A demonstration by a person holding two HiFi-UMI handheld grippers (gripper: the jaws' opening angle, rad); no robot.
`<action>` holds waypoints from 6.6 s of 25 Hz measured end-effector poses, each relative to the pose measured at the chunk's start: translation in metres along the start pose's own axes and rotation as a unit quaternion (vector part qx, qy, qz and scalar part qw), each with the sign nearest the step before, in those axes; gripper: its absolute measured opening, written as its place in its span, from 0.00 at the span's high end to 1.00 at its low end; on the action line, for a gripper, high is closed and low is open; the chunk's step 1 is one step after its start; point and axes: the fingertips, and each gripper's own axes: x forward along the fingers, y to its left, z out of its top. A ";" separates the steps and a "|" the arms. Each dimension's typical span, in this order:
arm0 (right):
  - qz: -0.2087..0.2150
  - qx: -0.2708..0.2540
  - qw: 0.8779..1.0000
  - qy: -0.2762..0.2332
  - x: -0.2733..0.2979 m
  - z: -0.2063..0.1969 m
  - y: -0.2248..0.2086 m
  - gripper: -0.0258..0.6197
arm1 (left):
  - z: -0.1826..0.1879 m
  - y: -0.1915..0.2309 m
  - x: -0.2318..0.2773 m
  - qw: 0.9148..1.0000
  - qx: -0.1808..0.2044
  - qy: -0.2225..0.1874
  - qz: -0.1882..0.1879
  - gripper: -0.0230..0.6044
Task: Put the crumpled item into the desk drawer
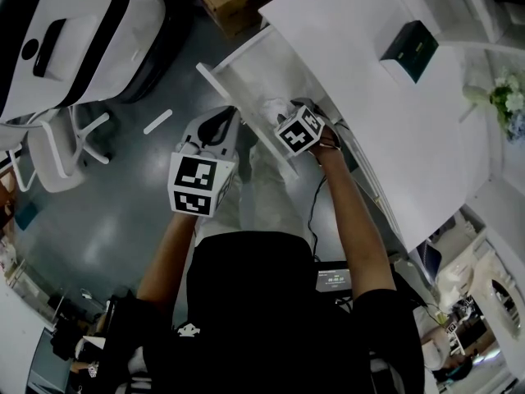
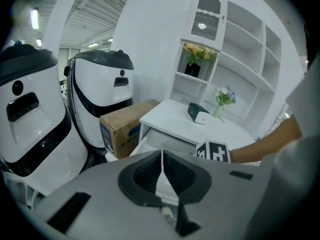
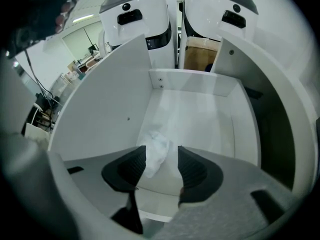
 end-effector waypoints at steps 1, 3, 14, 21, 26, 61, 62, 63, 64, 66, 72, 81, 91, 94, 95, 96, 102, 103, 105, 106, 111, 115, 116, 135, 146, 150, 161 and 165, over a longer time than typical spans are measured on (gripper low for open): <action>-0.001 0.001 1.000 -0.001 -0.001 0.000 0.000 0.67 | 0.000 0.000 0.000 1.000 0.001 -0.001 -0.001 0.94; -0.008 0.007 1.000 -0.008 -0.004 0.001 -0.001 0.70 | 0.000 -0.001 -0.001 1.000 0.002 -0.002 -0.004 0.94; -0.047 0.053 0.996 -0.049 -0.038 0.008 -0.008 0.90 | 0.006 -0.009 -0.013 1.000 0.020 -0.006 -0.017 0.94; -0.066 0.079 0.992 -0.074 -0.070 0.011 -0.004 0.96 | 0.024 -0.019 -0.025 0.999 0.029 -0.022 -0.030 0.94; -0.073 0.095 0.988 -0.098 -0.096 0.017 0.004 0.96 | 0.035 -0.027 -0.036 0.998 0.036 -0.033 -0.036 0.94; -0.195 0.199 0.895 -0.348 -0.342 0.081 0.071 0.97 | 0.098 -0.068 -0.178 0.981 0.109 -0.153 -0.054 0.94; -0.197 0.203 0.892 -0.353 -0.348 0.081 0.074 0.97 | 0.099 -0.070 -0.183 0.980 0.112 -0.156 -0.054 0.94; -0.198 0.207 0.888 -0.359 -0.353 0.081 0.077 0.97 | 0.100 -0.071 -0.188 0.979 0.114 -0.160 -0.055 0.94; -0.198 0.210 0.885 -0.365 -0.359 0.082 0.081 0.97 | 0.101 -0.072 -0.193 0.978 0.117 -0.164 -0.056 0.94; -0.200 0.211 0.879 -0.378 -0.370 0.084 0.090 0.97 | 0.102 -0.074 -0.204 0.976 0.121 -0.171 -0.057 0.94; -0.219 0.202 0.859 -0.416 -0.408 0.090 0.115 0.97 | 0.110 -0.082 -0.234 0.969 0.136 -0.196 -0.063 0.94; -0.245 0.187 0.832 -0.462 -0.450 0.101 0.144 0.97 | 0.123 -0.091 -0.270 0.957 0.159 -0.234 -0.070 0.94; -0.263 0.166 0.815 -0.488 -0.486 0.107 0.146 0.97 | 0.152 -0.108 -0.288 0.945 0.172 -0.266 -0.085 0.94; -0.265 0.161 0.810 -0.497 -0.497 0.106 0.146 0.97 | 0.160 -0.115 -0.292 0.942 0.175 -0.273 -0.085 0.94; -0.266 0.159 0.809 -0.500 -0.502 0.105 0.147 0.97 | 0.162 -0.118 -0.293 0.941 0.176 -0.276 -0.085 0.94; -0.267 0.157 0.806 -0.505 -0.507 0.103 0.148 0.97 | 0.164 -0.121 -0.294 0.940 0.177 -0.278 -0.085 0.94; -0.266 0.151 0.795 -0.524 -0.532 0.085 0.161 0.97 | 0.163 -0.147 -0.310 0.937 0.180 -0.287 -0.082 0.94; -0.265 0.149 0.793 -0.527 -0.536 0.082 0.164 0.97 | 0.162 -0.151 -0.314 0.937 0.180 -0.289 -0.081 0.94; -0.265 0.146 0.791 -0.532 -0.543 0.076 0.170 0.97 | 0.161 -0.160 -0.320 0.936 0.179 -0.293 -0.078 0.94; -0.265 0.145 0.789 -0.535 -0.547 0.073 0.173 0.97 | 0.160 -0.164 -0.324 0.936 0.179 -0.294 -0.078 0.94; -0.263 0.137 0.785 -0.544 -0.560 0.058 0.191 0.97 | 0.148 -0.180 -0.341 0.935 0.181 -0.298 -0.071 0.94; -0.259 0.137 0.782 -0.550 -0.567 0.046 0.207 0.97 | 0.138 -0.192 -0.358 0.934 0.180 -0.302 -0.065 0.94; -0.258 0.136 0.781 -0.552 -0.568 0.043 0.211 0.97 | 0.135 -0.194 -0.362 0.934 0.179 -0.303 -0.064 0.94; -0.257 0.115 0.777 -0.563 -0.592 -0.019 0.297 0.97 | 0.074 -0.250 -0.432 0.931 0.180 -0.314 -0.049 0.94; -0.268 0.093 0.777 -0.562 -0.600 -0.051 0.328 0.97 | 0.042 -0.275 -0.456 0.930 0.177 -0.319 -0.041 0.94; -0.270 0.099 0.772 -0.567 -0.607 -0.061 0.327 0.97 | 0.036 -0.280 -0.462 0.930 0.175 -0.320 -0.038 0.94; -0.261 0.097 0.771 -0.572 -0.607 -0.069 0.343 0.97 | 0.027 -0.288 -0.474 0.928 0.186 -0.321 -0.033 0.94; -0.260 0.098 0.772 -0.572 -0.605 -0.069 0.347 0.97 | 0.023 -0.290 -0.475 0.928 0.186 -0.320 -0.036 0.94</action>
